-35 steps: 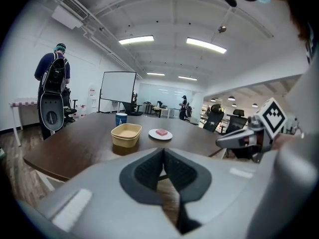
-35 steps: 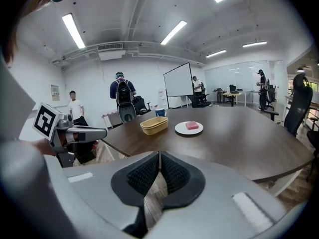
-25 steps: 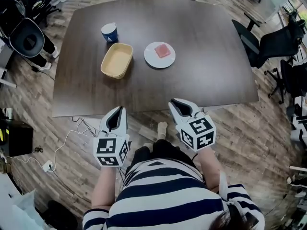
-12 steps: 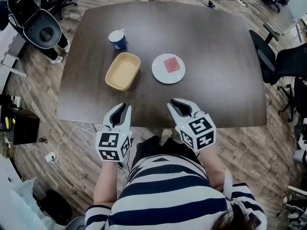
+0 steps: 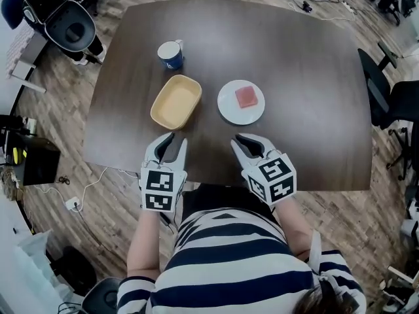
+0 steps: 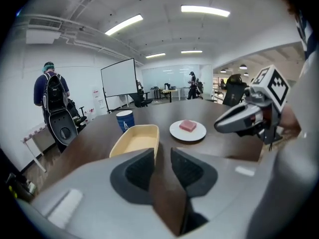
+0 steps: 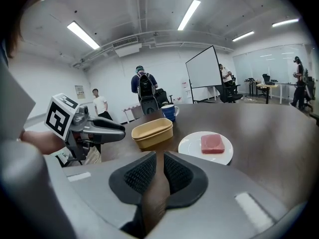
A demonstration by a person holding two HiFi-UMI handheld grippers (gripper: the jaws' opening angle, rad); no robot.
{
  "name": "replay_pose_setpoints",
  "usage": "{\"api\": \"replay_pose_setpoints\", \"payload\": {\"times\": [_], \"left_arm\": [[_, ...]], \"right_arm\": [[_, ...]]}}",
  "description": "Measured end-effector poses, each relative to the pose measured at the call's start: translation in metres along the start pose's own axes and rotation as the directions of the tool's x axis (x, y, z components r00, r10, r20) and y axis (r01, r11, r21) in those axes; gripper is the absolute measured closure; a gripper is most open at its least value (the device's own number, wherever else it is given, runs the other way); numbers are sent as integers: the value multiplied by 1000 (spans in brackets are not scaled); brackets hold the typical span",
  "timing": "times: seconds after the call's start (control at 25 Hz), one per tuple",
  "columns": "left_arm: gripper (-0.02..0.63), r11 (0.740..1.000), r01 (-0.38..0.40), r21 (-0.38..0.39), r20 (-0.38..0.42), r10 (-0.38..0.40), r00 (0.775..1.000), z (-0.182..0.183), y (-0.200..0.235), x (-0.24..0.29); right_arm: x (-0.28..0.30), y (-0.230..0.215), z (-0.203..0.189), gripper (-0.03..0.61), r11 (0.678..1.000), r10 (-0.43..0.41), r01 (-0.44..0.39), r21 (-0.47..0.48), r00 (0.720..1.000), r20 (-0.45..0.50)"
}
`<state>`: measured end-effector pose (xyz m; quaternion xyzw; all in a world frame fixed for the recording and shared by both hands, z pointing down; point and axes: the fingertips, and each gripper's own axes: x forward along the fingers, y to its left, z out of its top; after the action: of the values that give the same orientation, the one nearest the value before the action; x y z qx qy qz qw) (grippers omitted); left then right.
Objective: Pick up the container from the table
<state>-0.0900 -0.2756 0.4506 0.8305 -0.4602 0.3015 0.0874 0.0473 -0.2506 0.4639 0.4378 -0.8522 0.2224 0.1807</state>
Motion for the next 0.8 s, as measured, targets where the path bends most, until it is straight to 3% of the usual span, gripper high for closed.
{"api": "replay_pose_setpoints", "payload": {"times": [0.36, 0.52, 0.8], "left_arm": [[614, 989, 102, 112, -160, -83, 984, -4, 19, 42], [614, 970, 151, 192, -218, -108, 970, -6, 22, 55], [614, 935, 251, 249, -321, -165, 933, -20, 27, 70]], "right_arm": [[33, -3, 8, 545, 1000, -3, 5, 26, 998, -57], [45, -2, 6, 545, 999, -12, 16, 45, 997, -73], [59, -1, 7, 545, 996, -45, 51, 70, 995, -91]]}}
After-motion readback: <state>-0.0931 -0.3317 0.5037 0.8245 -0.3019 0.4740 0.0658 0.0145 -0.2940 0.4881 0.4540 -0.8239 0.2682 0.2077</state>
